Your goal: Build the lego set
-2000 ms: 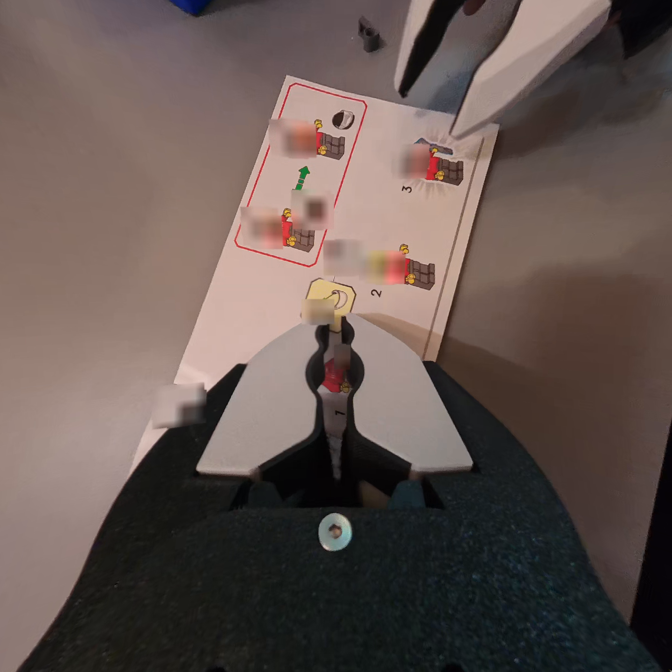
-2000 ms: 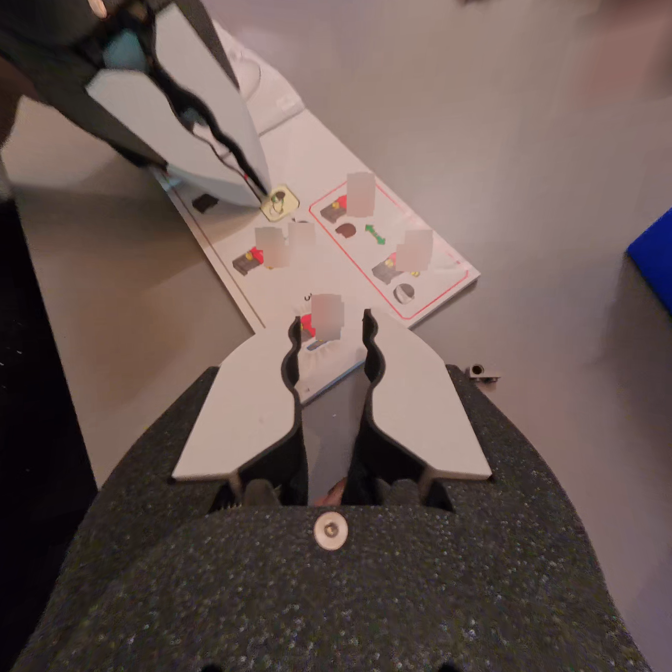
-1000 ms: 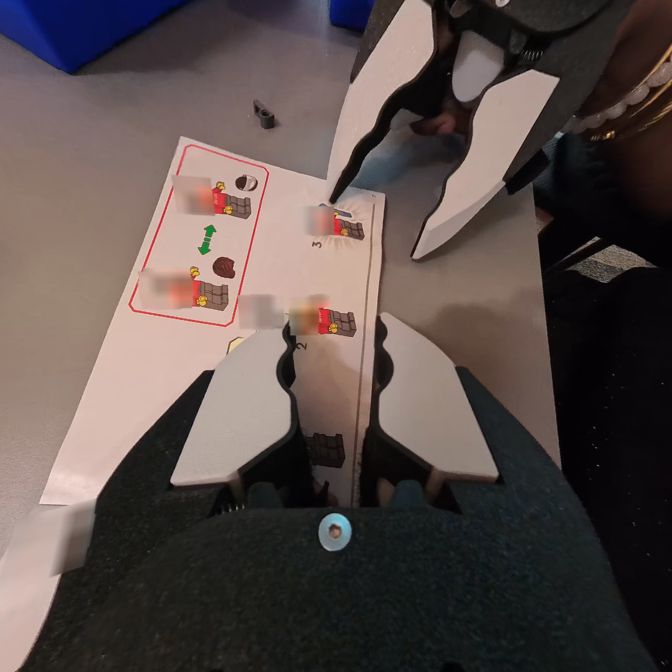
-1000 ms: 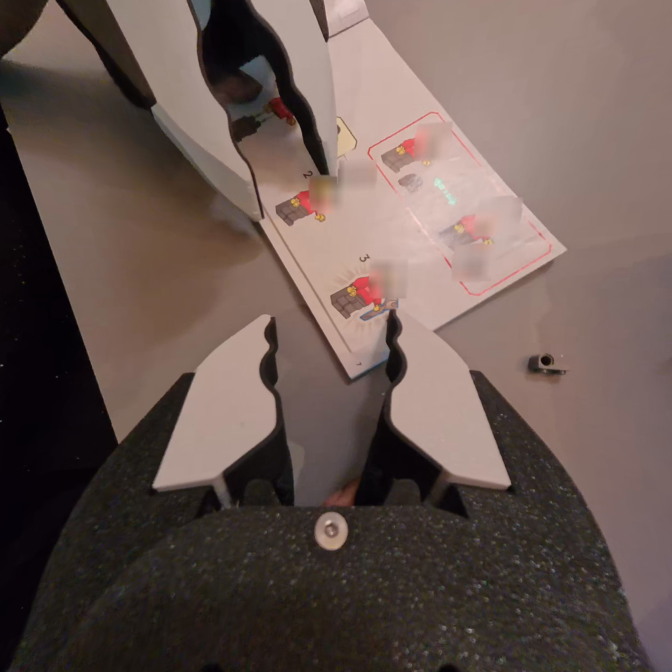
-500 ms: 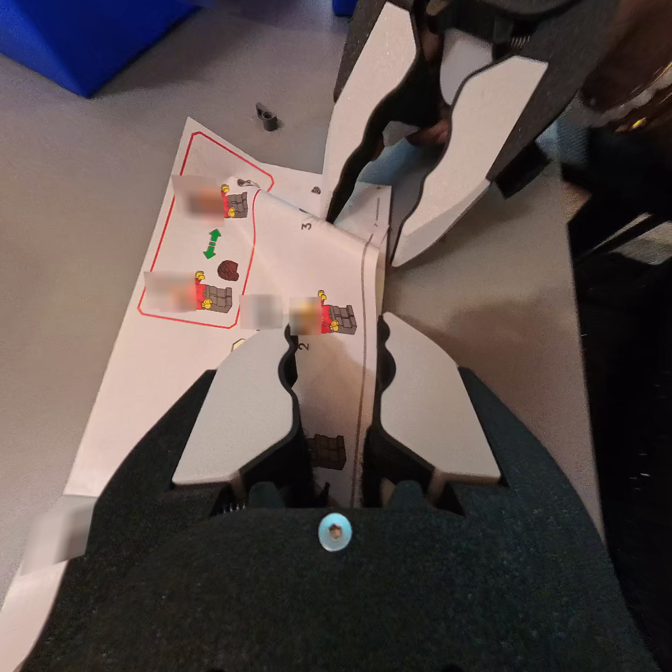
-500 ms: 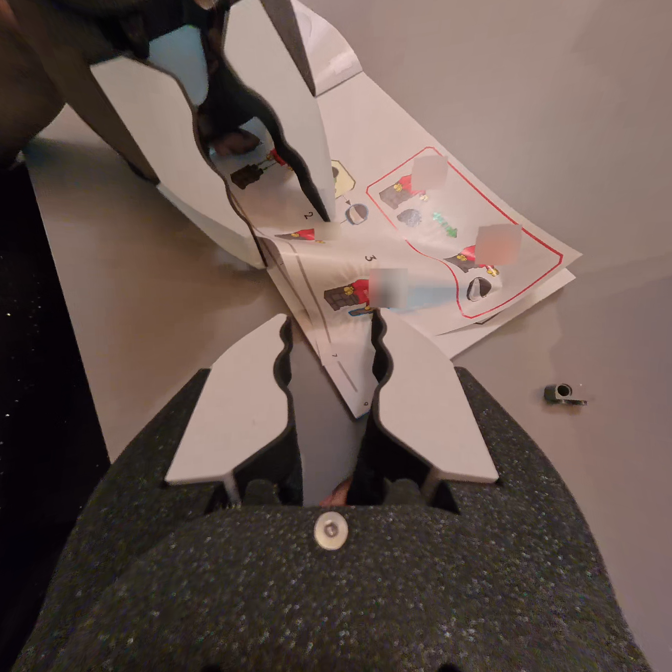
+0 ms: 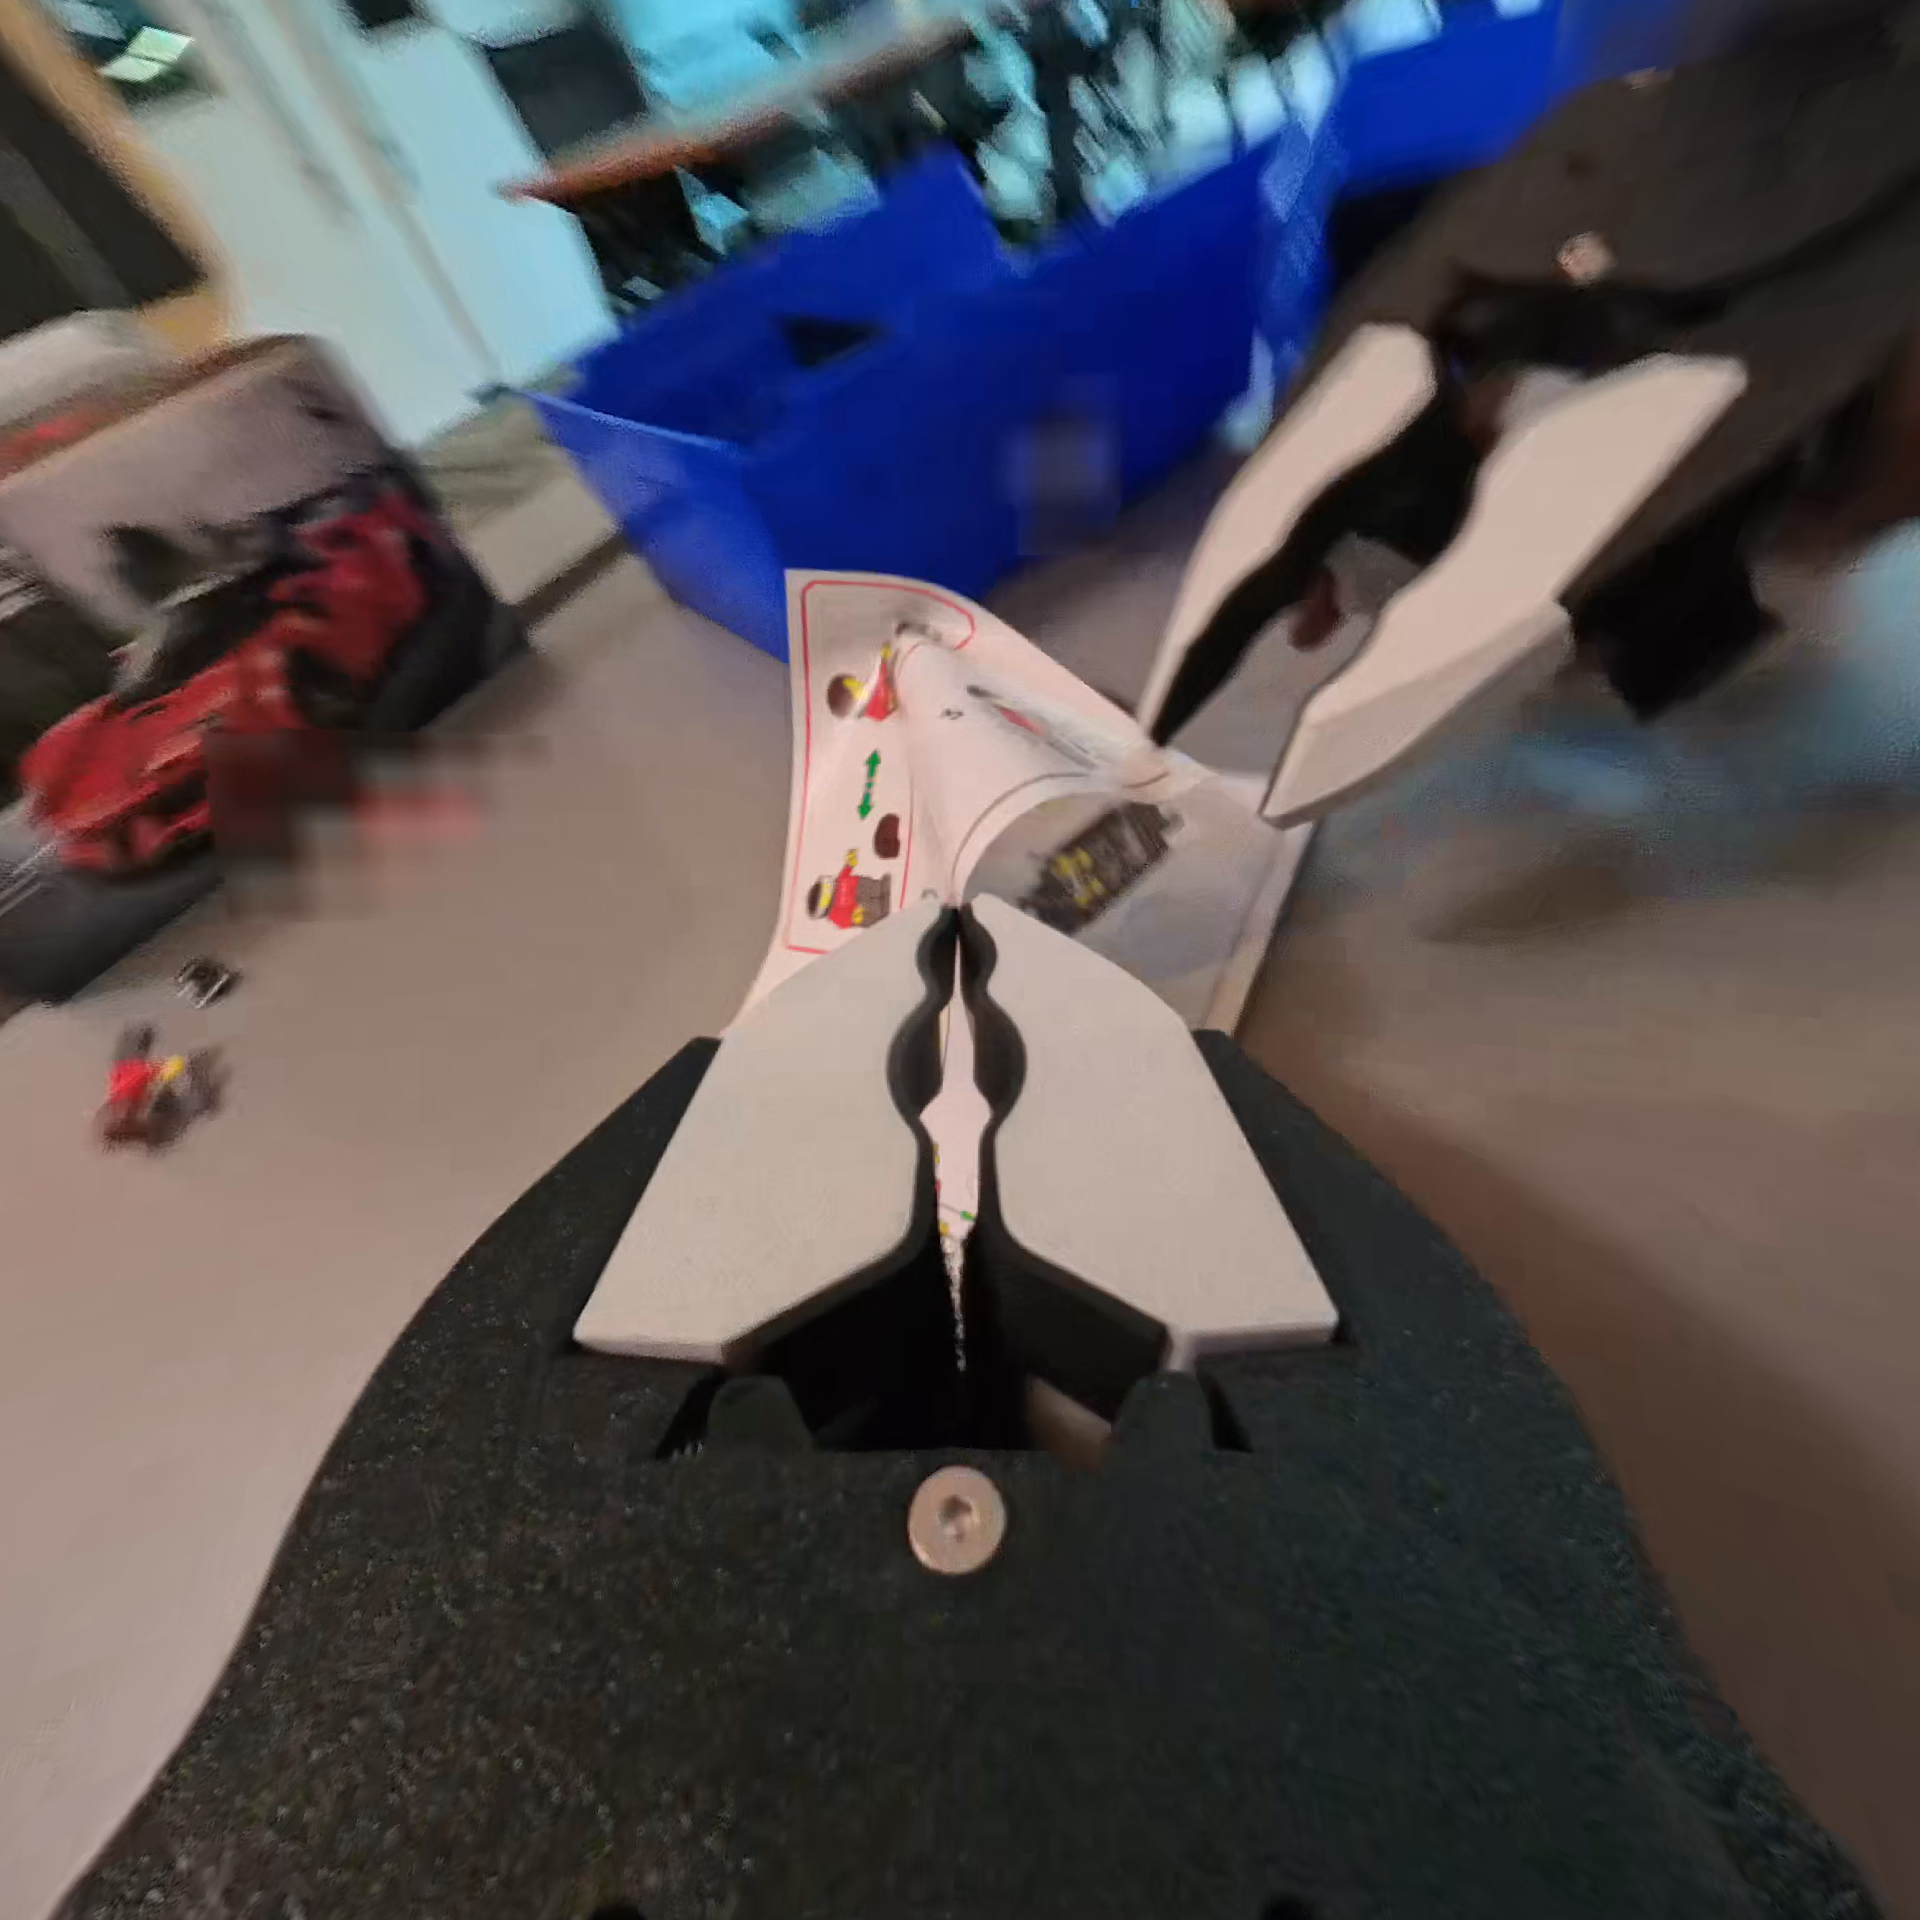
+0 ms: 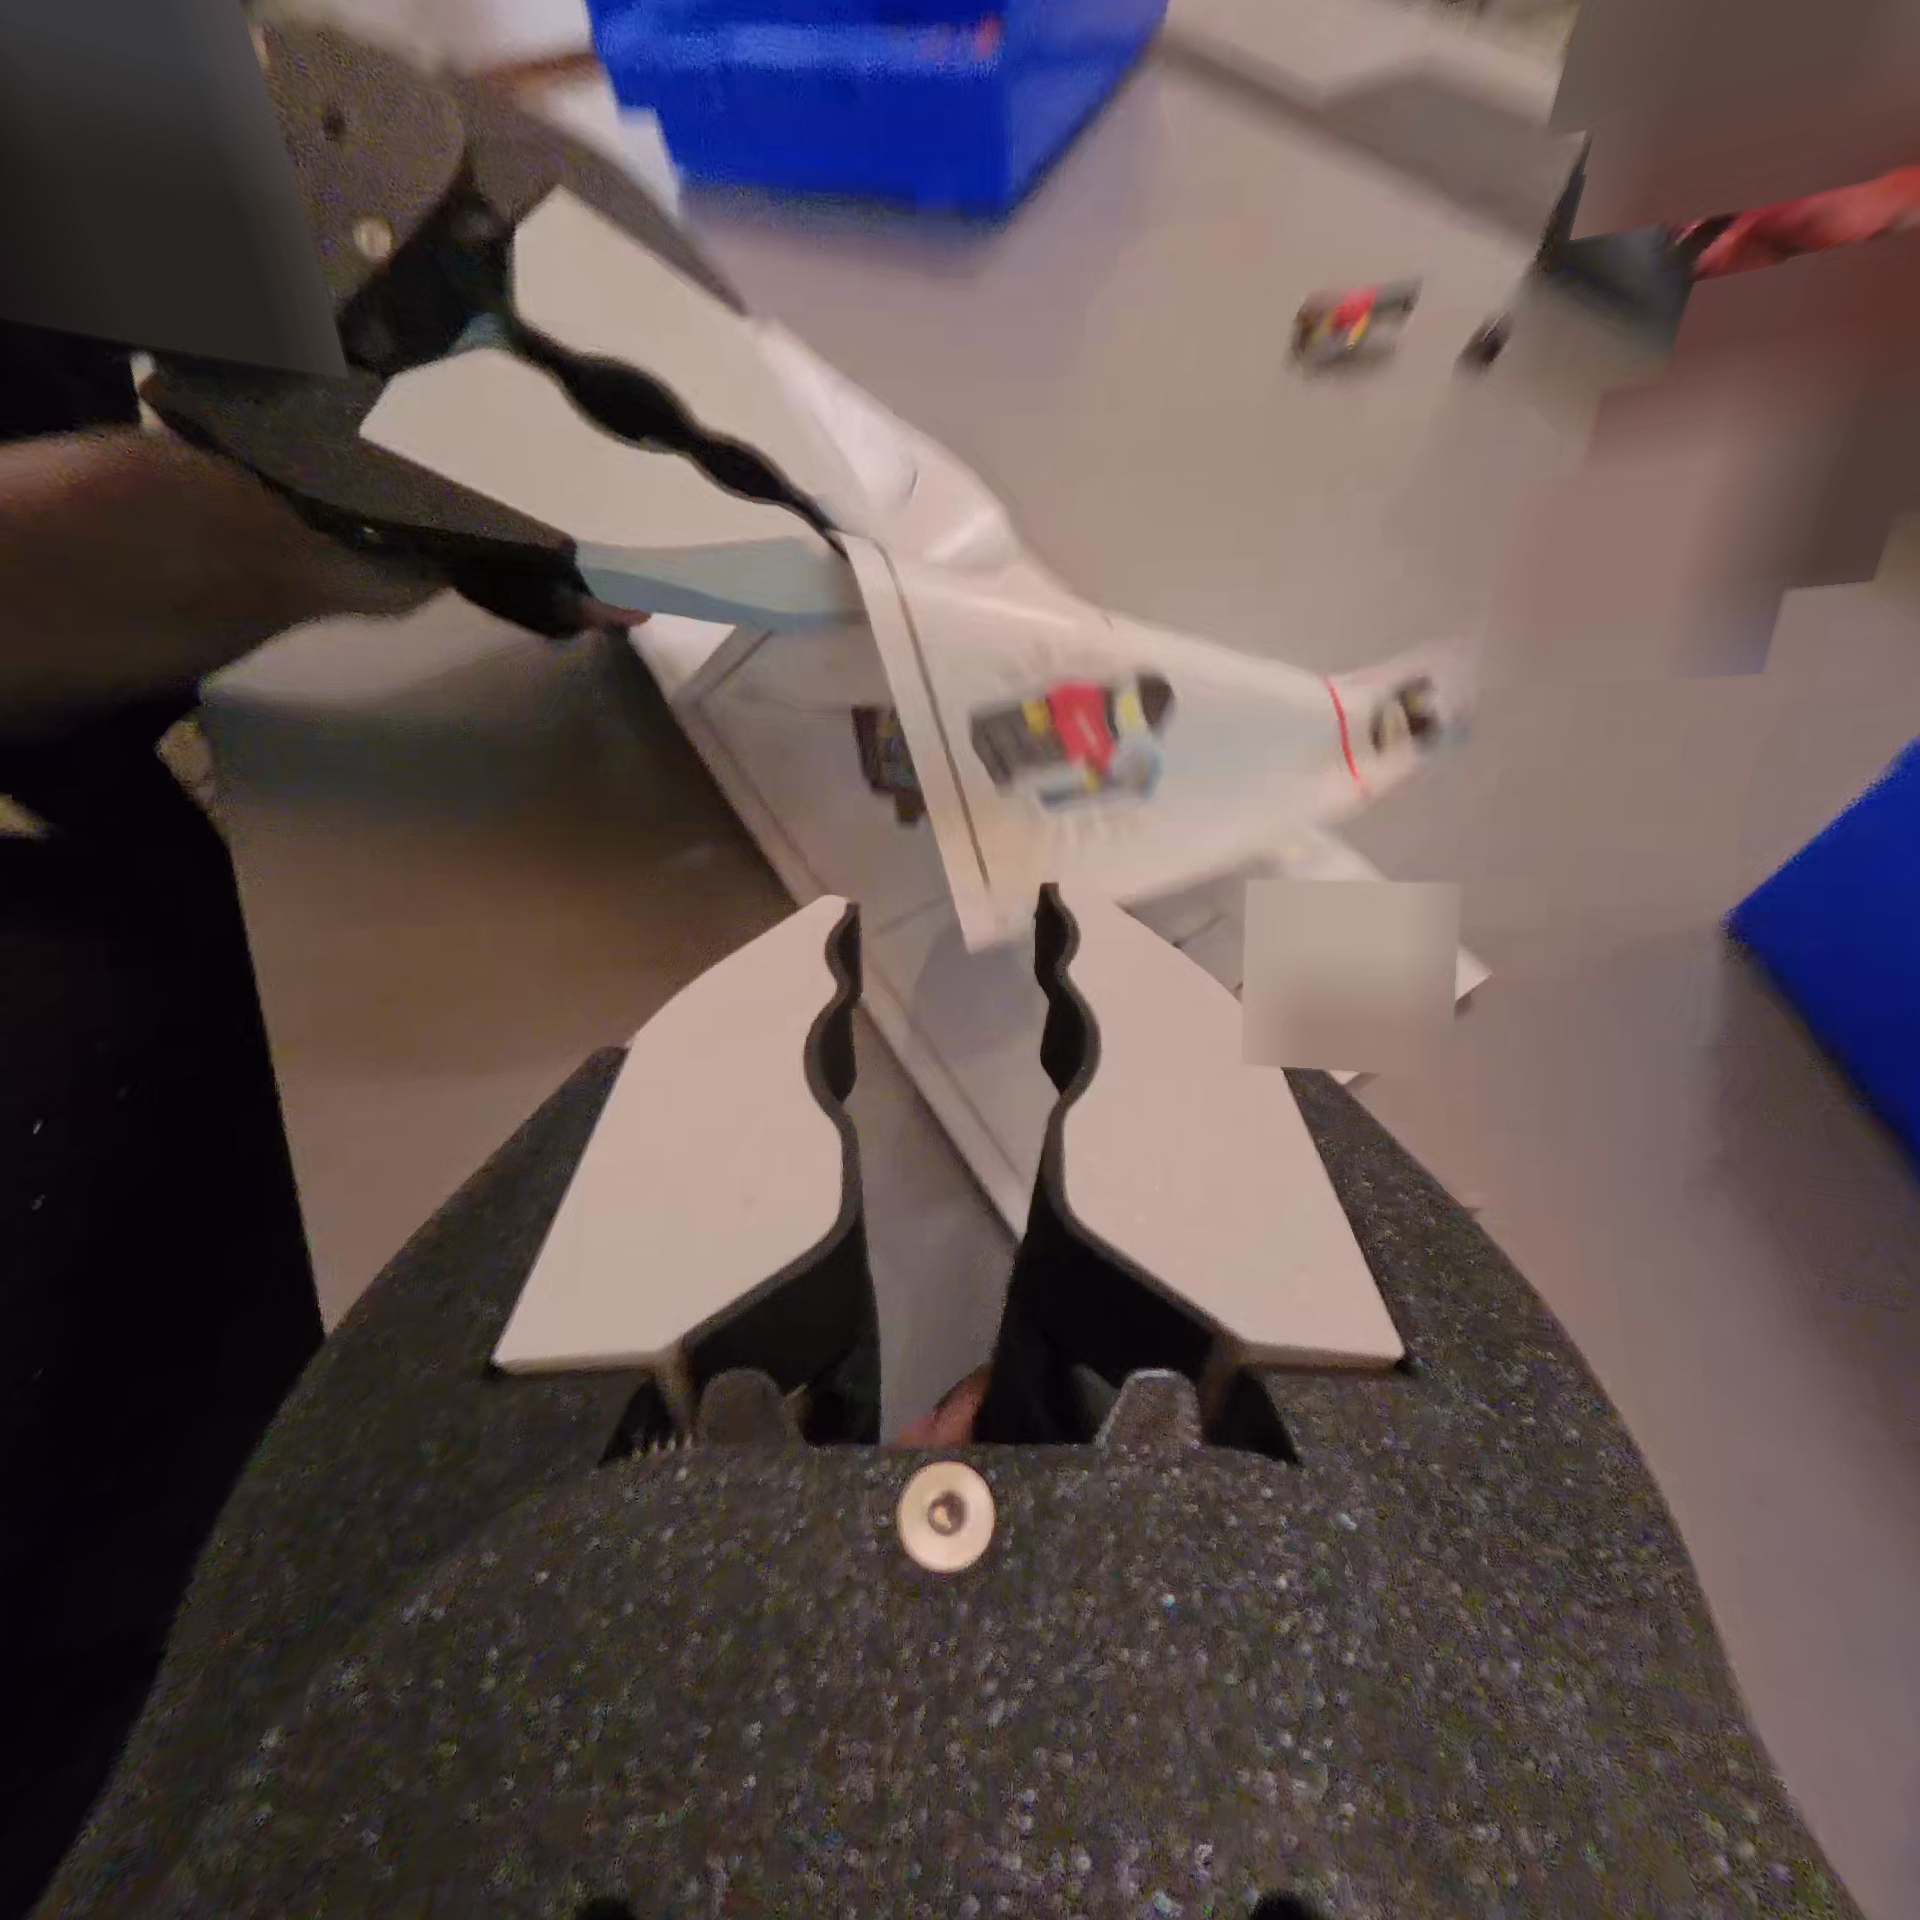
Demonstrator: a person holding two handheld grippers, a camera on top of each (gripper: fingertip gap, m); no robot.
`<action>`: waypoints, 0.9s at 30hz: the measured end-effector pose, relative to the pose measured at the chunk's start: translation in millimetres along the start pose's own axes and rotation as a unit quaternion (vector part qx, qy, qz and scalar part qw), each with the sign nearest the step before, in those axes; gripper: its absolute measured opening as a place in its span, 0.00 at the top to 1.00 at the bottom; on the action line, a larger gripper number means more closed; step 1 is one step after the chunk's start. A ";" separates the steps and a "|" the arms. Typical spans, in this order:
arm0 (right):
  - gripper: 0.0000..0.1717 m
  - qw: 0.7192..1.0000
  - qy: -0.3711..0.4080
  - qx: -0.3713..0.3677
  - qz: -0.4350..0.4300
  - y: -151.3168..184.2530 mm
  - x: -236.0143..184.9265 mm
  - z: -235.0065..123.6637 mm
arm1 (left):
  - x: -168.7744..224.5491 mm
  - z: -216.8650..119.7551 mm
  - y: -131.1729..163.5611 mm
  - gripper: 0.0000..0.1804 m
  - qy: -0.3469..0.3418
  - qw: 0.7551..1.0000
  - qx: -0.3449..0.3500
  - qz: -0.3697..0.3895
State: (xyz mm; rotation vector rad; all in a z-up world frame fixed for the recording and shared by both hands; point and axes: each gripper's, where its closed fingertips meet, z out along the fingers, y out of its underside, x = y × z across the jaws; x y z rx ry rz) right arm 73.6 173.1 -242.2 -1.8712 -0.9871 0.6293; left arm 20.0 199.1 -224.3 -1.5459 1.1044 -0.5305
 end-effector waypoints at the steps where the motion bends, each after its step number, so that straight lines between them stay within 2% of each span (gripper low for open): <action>1: 0.83 0.999 0.018 0.028 -0.008 -10.7 3.5 -4.9 | -11.2 -9.9 -5.1 1.00 -0.033 0.998 0.030 -0.045; 3: 0.89 0.997 0.039 0.050 -0.035 -21.8 4.5 -8.1 | -36.2 -34.6 -6.6 1.00 -0.115 0.982 0.080 -0.130; 6: 0.90 0.998 0.008 -0.026 -0.050 -11.2 -13.0 18.1 | -52.1 -65.3 1.9 1.00 -0.193 0.957 0.110 -0.187; 8: 0.90 0.996 -0.019 -0.055 -0.069 -14.2 -27.5 44.5 | -53.7 -78.0 9.0 1.00 -0.217 0.945 0.115 -0.214; 12: 0.95 0.992 -0.054 -0.065 -0.094 -39.2 -34.1 104.5 | -58.1 -101.2 14.9 0.99 -0.256 0.925 0.137 -0.246; 16: 0.97 0.983 -0.111 -0.119 -0.089 -34.2 -35.0 148.7 | -57.1 -120.0 22.3 0.94 -0.267 0.918 0.135 -0.260; 19: 0.97 0.975 -0.164 -0.120 -0.090 -28.6 -45.4 159.8 | -58.0 -145.7 21.9 0.91 -0.317 0.918 0.130 -0.201; 22: 0.96 0.970 -0.194 -0.114 -0.093 -29.8 -50.8 158.0 | -51.2 -148.7 0.8 0.93 -0.357 0.929 0.090 -0.017; 24: 0.96 0.968 -0.204 -0.121 -0.086 -27.8 -51.6 157.1 | -29.7 -112.0 13.1 0.93 -0.278 0.957 -0.008 0.082; 26: 0.97 0.964 -0.219 -0.125 -0.079 -26.9 -54.1 156.1 | -12.5 -76.2 45.6 0.94 -0.175 0.972 -0.117 0.107; 27: 0.97 0.961 -0.232 -0.129 -0.074 -26.1 -56.1 155.1 | -6.9 -62.5 55.1 0.95 -0.135 0.974 -0.141 0.114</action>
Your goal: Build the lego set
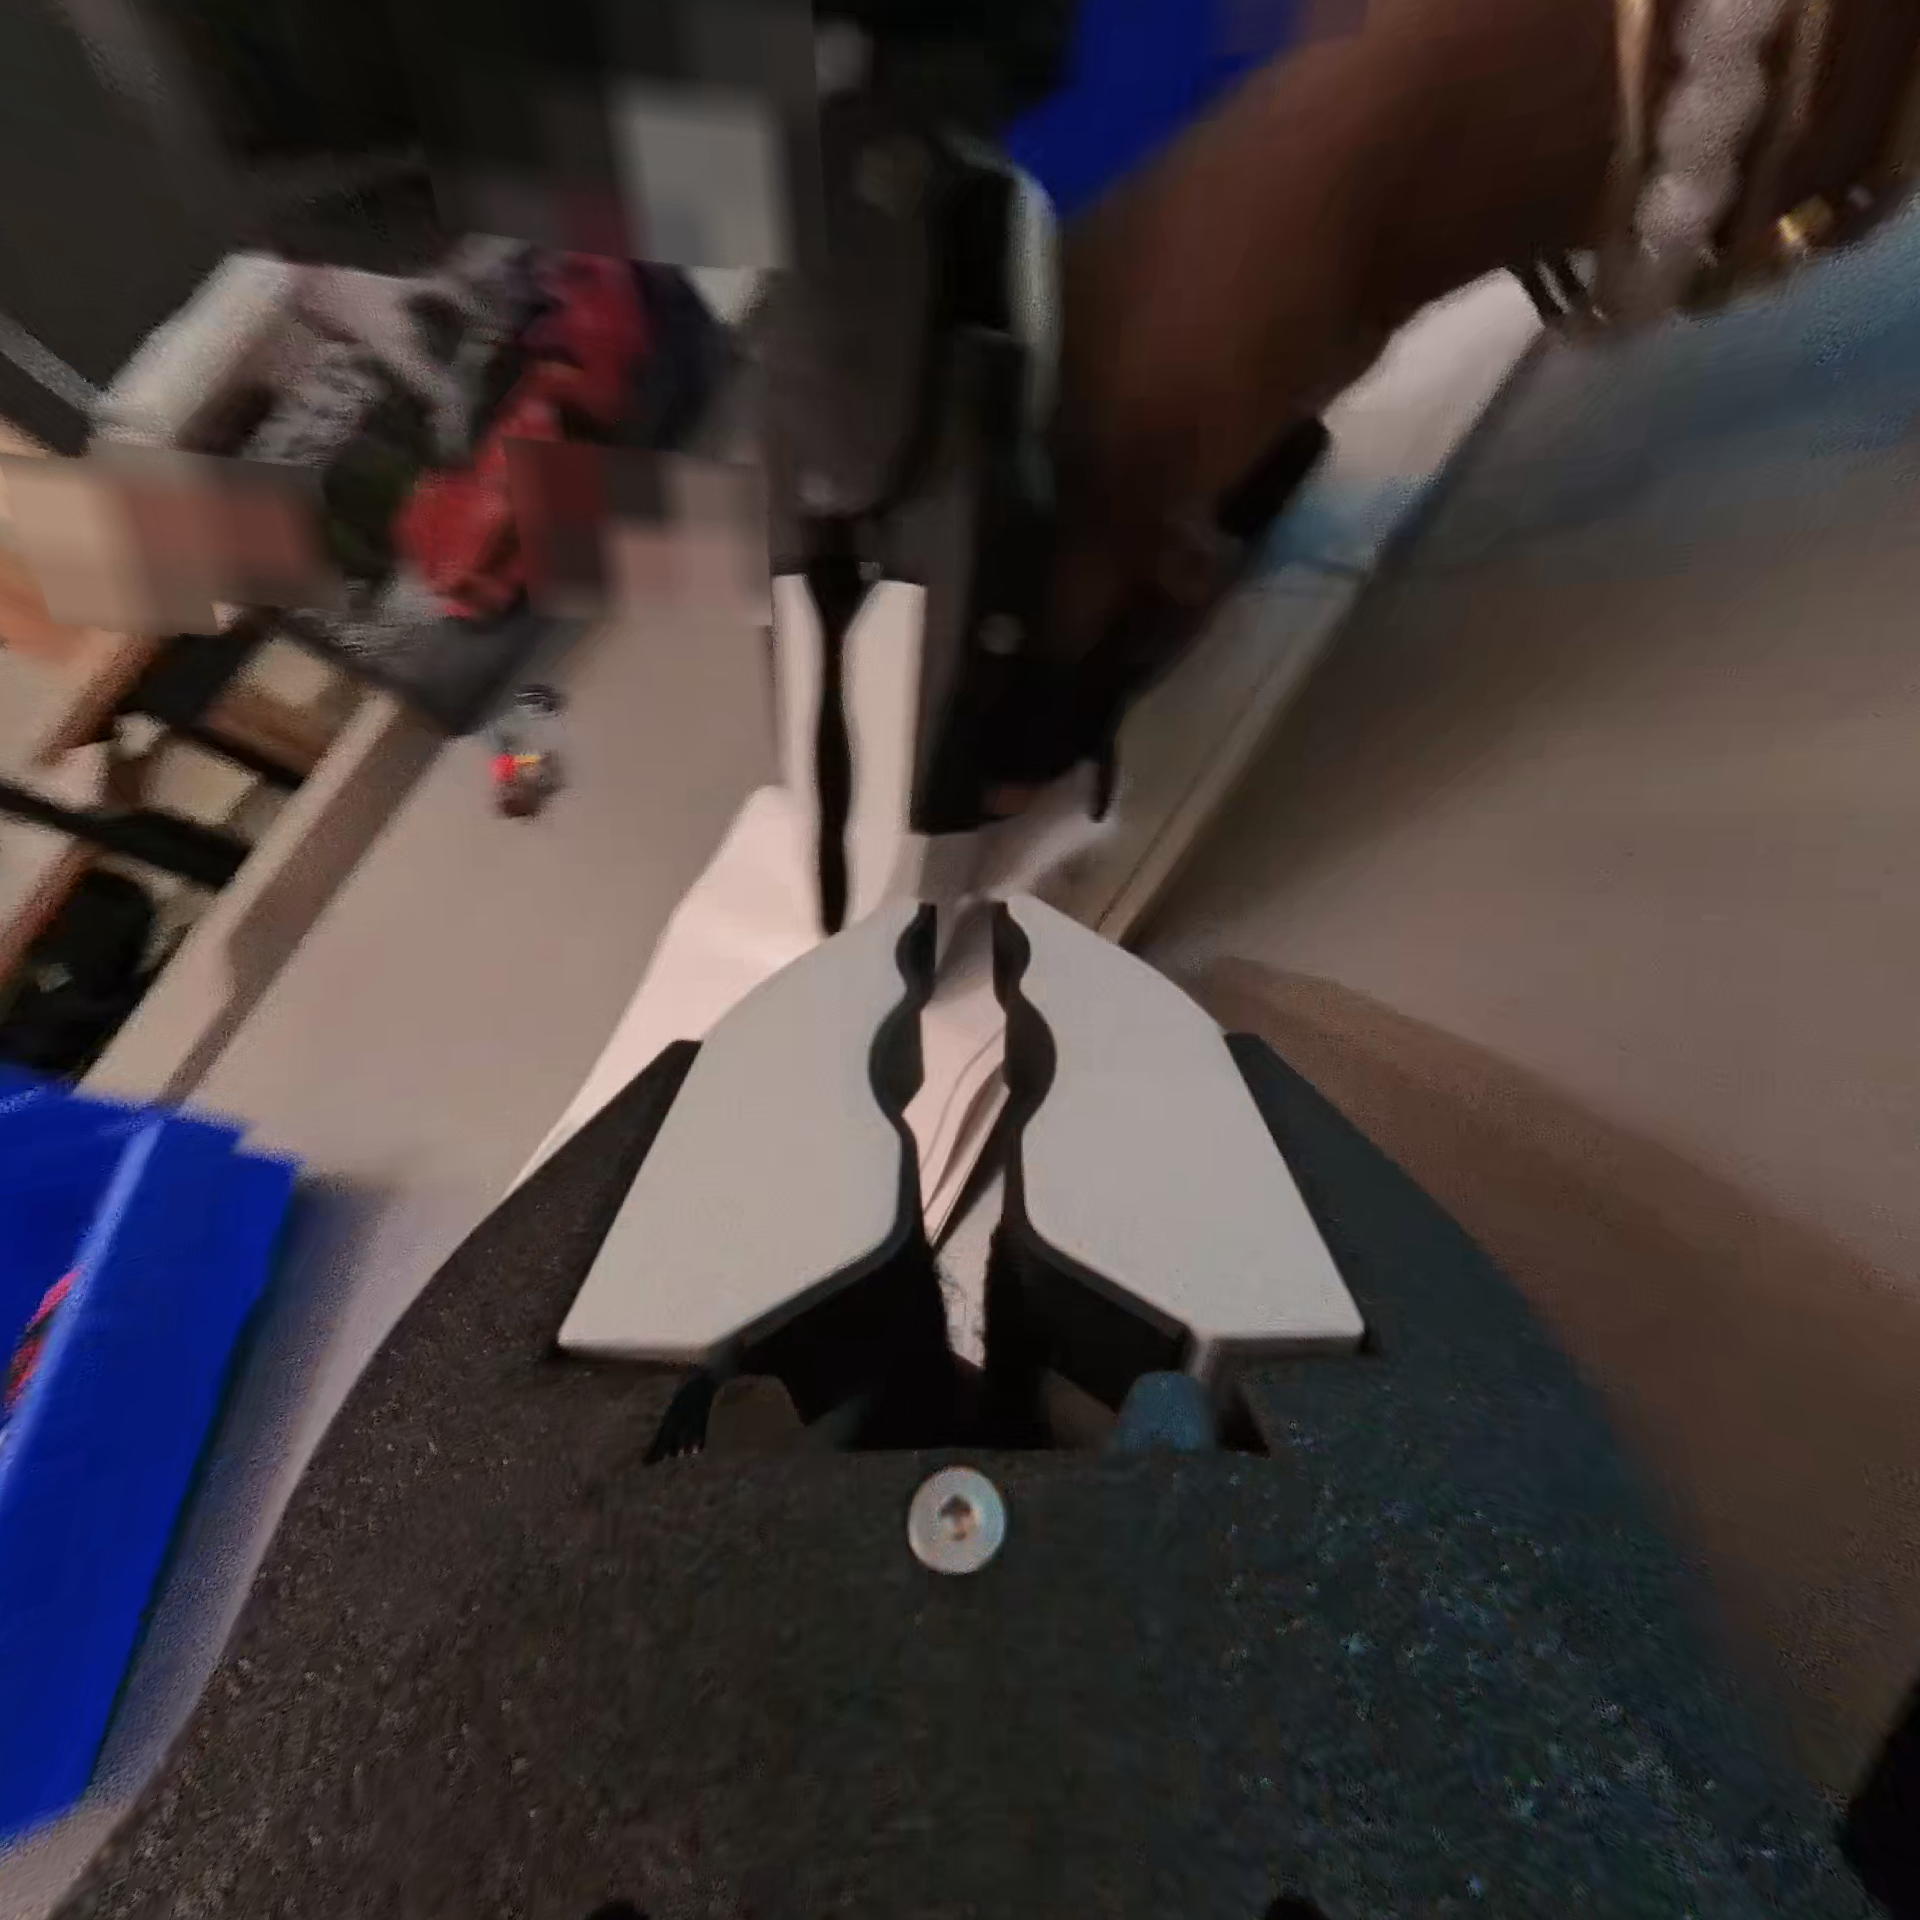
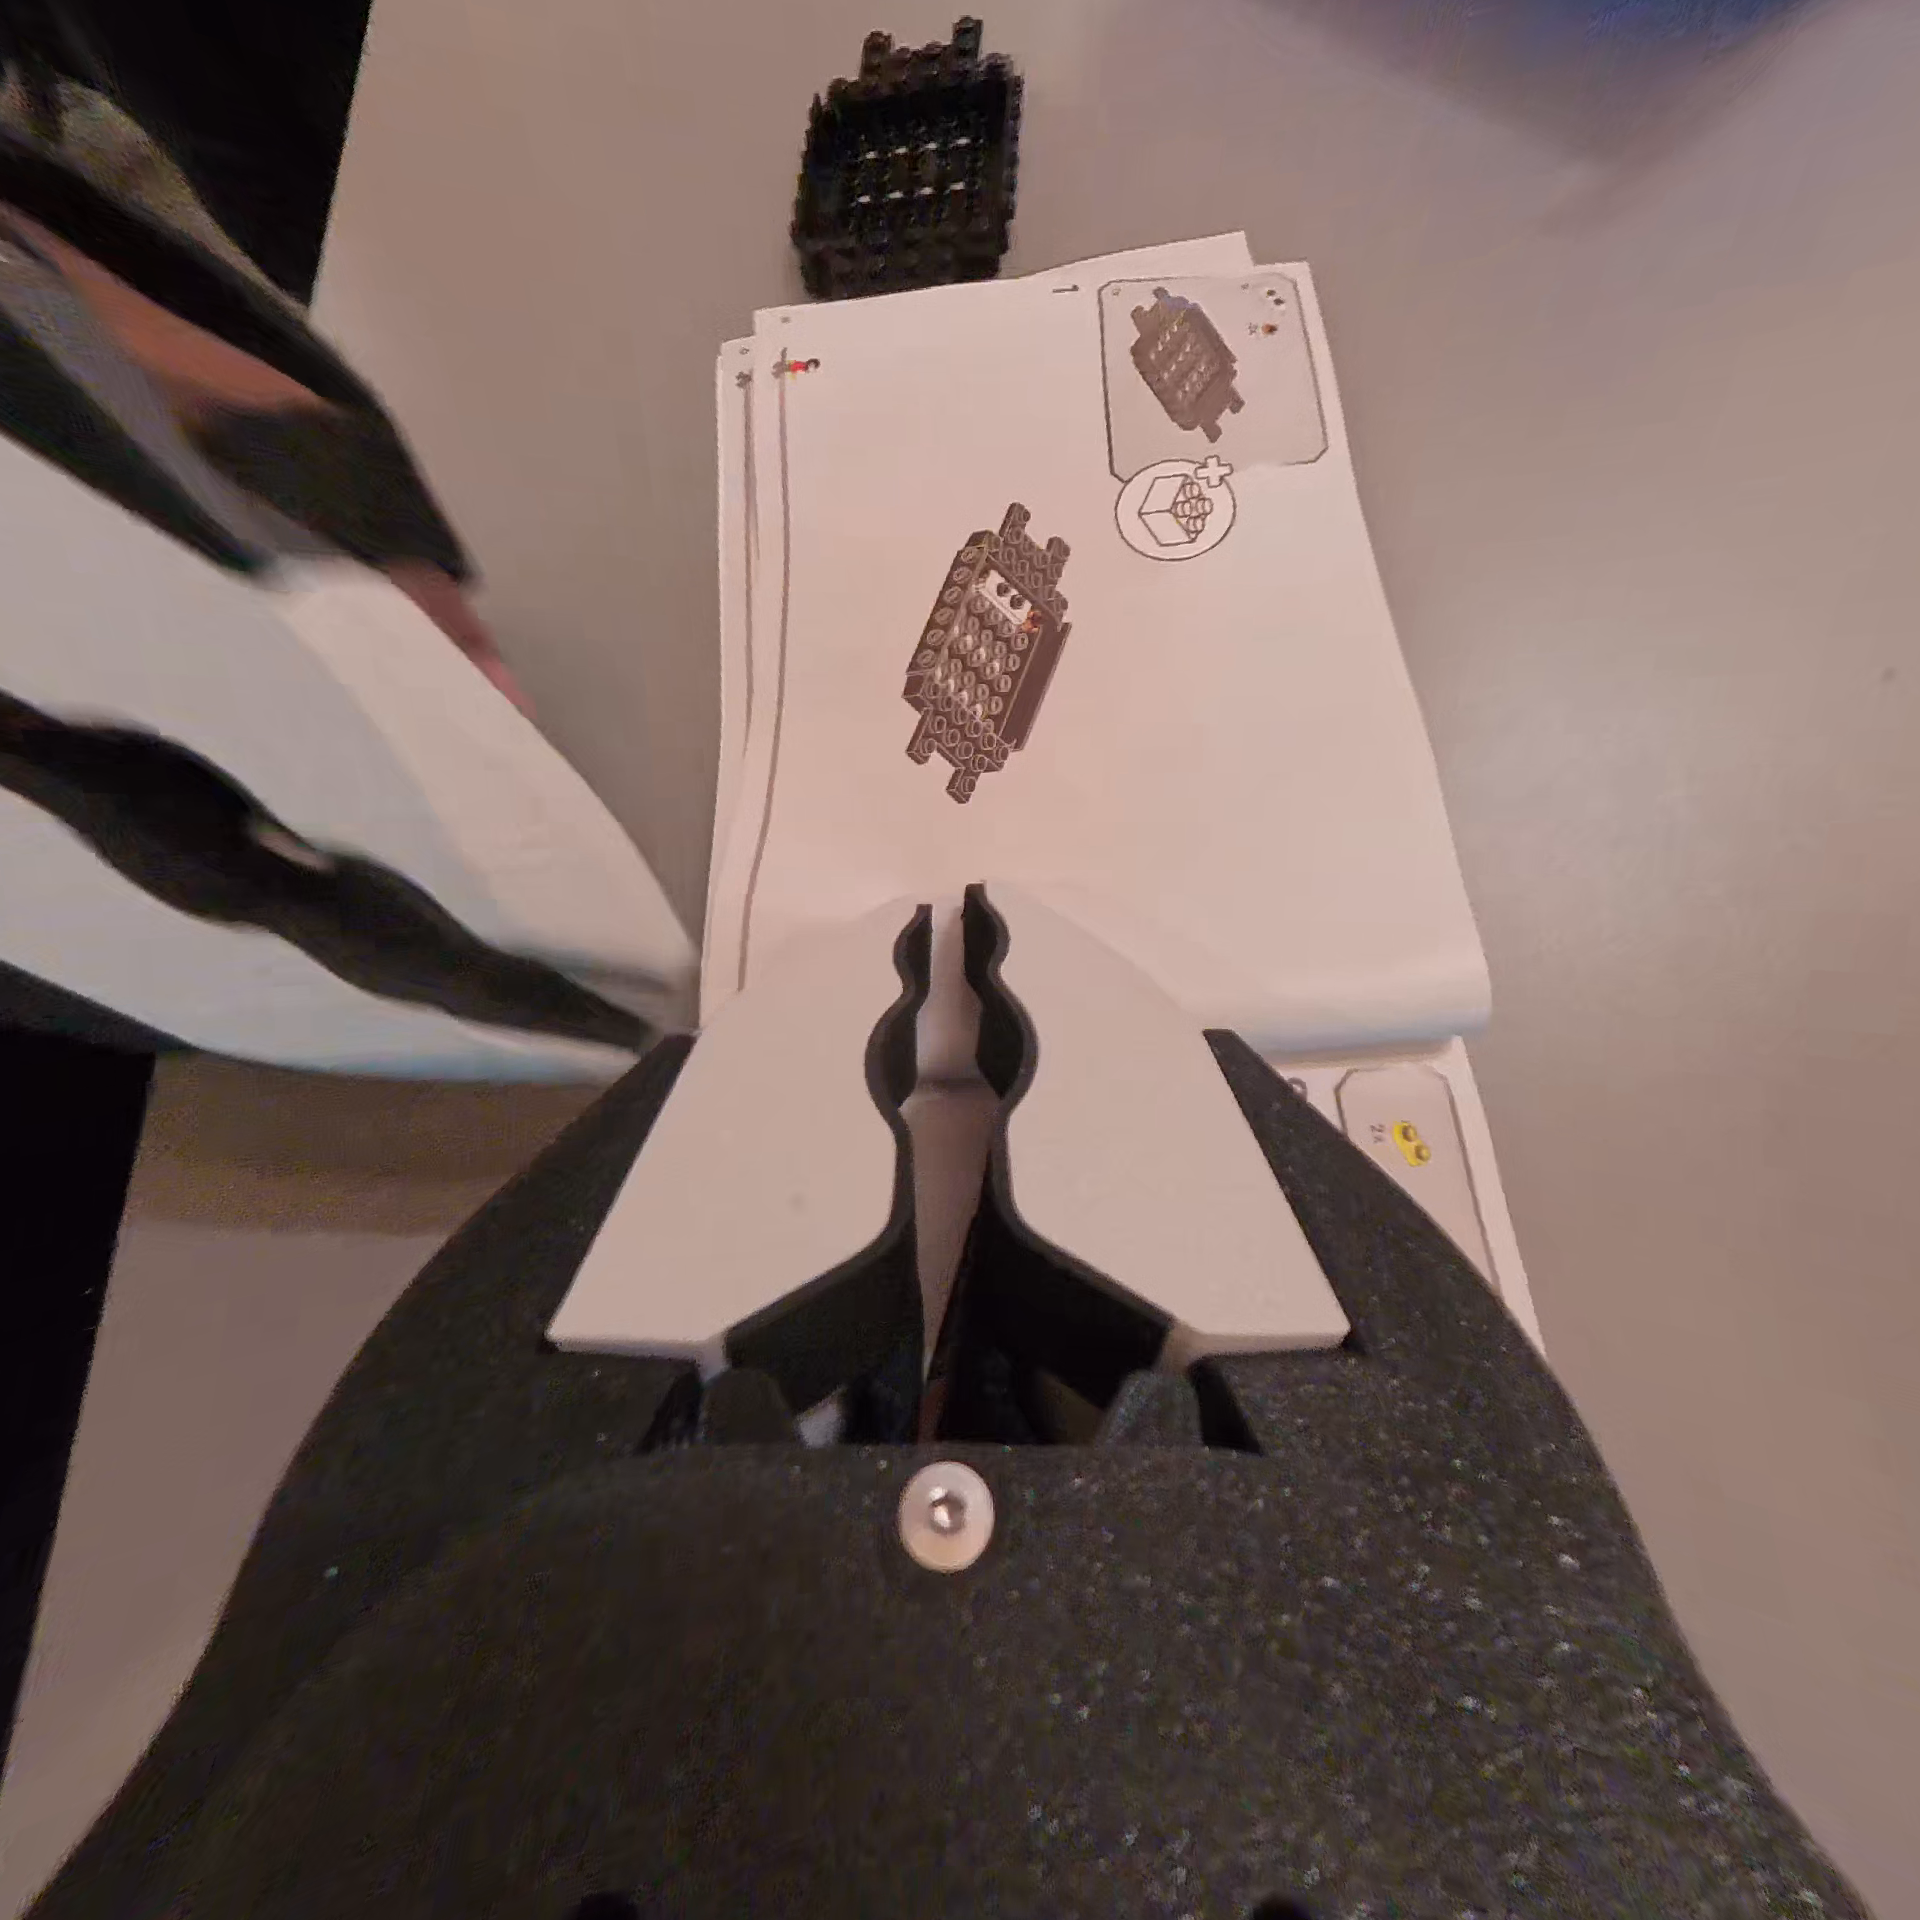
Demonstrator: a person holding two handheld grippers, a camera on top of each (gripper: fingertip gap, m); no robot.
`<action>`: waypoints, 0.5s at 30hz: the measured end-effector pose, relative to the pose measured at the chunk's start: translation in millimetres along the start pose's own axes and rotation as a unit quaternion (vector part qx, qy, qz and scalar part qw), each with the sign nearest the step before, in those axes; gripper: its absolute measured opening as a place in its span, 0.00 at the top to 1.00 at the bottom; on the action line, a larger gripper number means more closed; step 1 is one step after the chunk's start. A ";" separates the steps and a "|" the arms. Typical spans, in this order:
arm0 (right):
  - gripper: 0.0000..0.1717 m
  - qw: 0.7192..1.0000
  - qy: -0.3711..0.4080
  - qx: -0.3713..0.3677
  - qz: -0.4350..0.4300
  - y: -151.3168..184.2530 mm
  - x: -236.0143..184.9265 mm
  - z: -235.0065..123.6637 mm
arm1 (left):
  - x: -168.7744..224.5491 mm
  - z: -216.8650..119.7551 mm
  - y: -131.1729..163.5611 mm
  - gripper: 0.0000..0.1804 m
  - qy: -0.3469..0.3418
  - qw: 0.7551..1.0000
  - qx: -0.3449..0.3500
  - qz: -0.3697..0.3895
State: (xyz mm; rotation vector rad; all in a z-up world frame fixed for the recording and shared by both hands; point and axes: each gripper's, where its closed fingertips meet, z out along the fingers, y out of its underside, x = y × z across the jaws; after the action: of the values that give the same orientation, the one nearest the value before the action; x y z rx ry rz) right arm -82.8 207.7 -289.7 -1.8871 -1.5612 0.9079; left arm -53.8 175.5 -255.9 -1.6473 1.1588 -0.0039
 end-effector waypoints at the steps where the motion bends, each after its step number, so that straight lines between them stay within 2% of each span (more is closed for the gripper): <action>1: 0.97 1.000 -0.012 -0.002 0.006 0.4 -1.5 0.2 | 6.4 10.9 0.9 0.95 0.027 1.000 -0.006 0.014; 3: 0.96 0.999 -0.035 0.011 0.027 -2.2 -2.4 -2.6 | 20.2 26.3 12.4 0.96 0.087 0.994 -0.052 0.040; 6: 0.93 0.993 -0.031 0.078 0.080 -14.0 8.2 -23.8 | 20.7 28.9 11.5 0.97 0.105 0.993 -0.050 0.007; 8: 0.96 0.986 -0.001 0.100 0.132 -9.4 26.1 -40.3 | 20.0 27.7 13.0 0.98 0.103 0.994 -0.045 -0.016; 11: 0.98 0.986 0.033 0.060 0.152 15.9 42.7 -42.9 | 18.5 26.1 14.0 0.97 0.092 0.995 -0.047 -0.011; 15: 1.00 0.992 0.033 0.017 0.118 19.1 35.9 -30.4 | 12.6 26.8 5.4 0.92 0.086 0.995 -0.044 0.028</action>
State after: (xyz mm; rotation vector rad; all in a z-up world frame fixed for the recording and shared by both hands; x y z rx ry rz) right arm -43.4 239.8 -290.6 -2.0858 -1.2953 0.9550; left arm -36.8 187.0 -277.9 -1.7168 1.3524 -0.0611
